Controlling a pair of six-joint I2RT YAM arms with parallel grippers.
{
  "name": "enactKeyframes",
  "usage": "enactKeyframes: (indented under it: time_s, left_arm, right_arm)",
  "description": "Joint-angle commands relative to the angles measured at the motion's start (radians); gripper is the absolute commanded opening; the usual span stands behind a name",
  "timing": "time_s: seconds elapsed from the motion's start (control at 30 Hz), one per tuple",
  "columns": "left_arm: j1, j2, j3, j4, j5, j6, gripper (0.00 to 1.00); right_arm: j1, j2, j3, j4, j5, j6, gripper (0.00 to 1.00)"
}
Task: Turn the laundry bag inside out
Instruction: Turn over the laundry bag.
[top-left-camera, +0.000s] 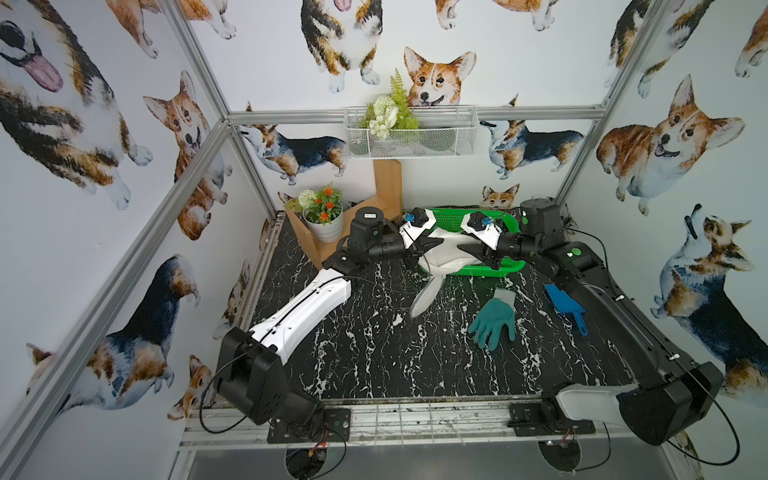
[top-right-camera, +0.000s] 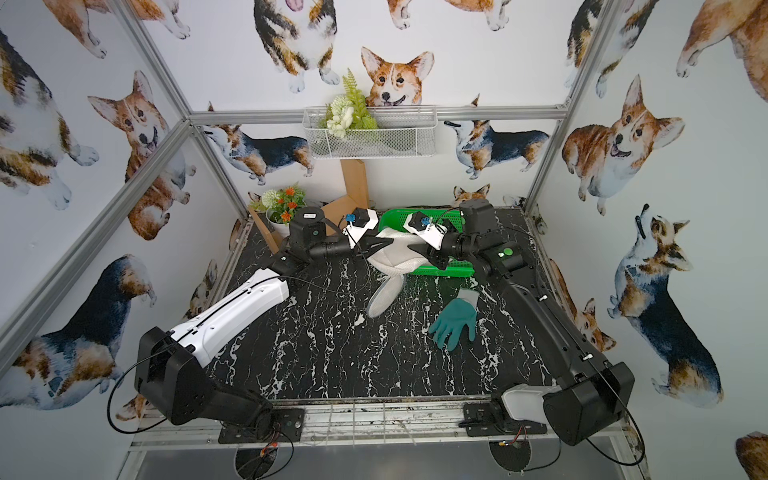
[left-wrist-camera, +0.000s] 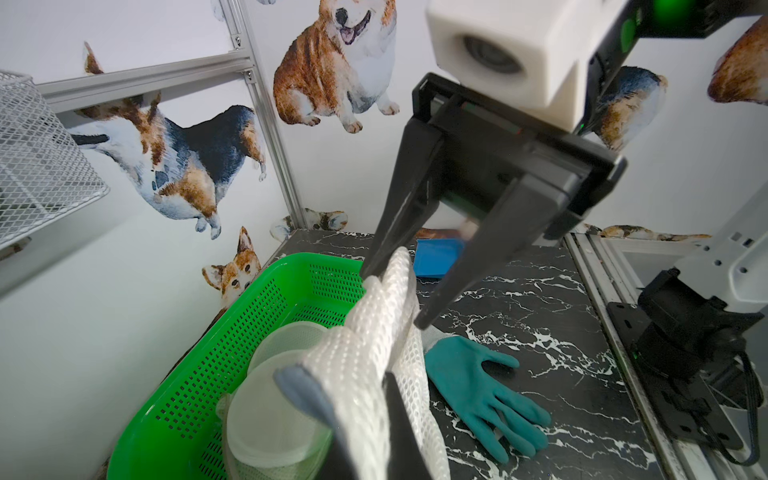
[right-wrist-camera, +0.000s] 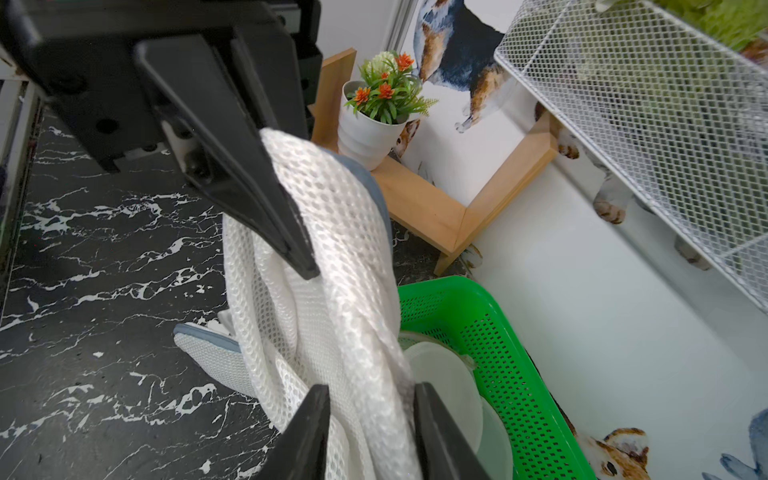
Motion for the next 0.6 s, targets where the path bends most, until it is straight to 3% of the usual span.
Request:
enactKeyframes:
  time_s: [0.0, 0.2, 0.33, 0.4, 0.47, 0.57]
  left_arm:
    - [0.0, -0.001, 0.016, 0.009, 0.033, 0.024, 0.0]
    - [0.0, 0.001, 0.02, 0.008, 0.021, 0.018, 0.0]
    - [0.023, -0.012, 0.0, 0.019, 0.01, -0.027, 0.12]
    - [0.039, -0.023, -0.02, 0.039, 0.009, -0.054, 0.24]
    - [0.058, -0.037, -0.045, 0.074, 0.013, -0.098, 0.46]
    - [0.083, -0.056, -0.079, 0.123, 0.024, -0.177, 0.68]
  right_arm:
    - [0.015, 0.004, -0.006, -0.047, -0.004, -0.043, 0.36]
    - [0.022, -0.003, -0.035, -0.036, -0.026, -0.037, 0.21]
    - [0.021, -0.008, -0.038, -0.034, -0.024, -0.036, 0.0]
    - [0.021, -0.012, -0.043, -0.037, -0.024, -0.037, 0.0]
    - [0.022, -0.014, -0.048, -0.039, -0.023, -0.038, 0.0]
    - [0.021, -0.018, -0.053, -0.04, -0.01, -0.041, 0.0]
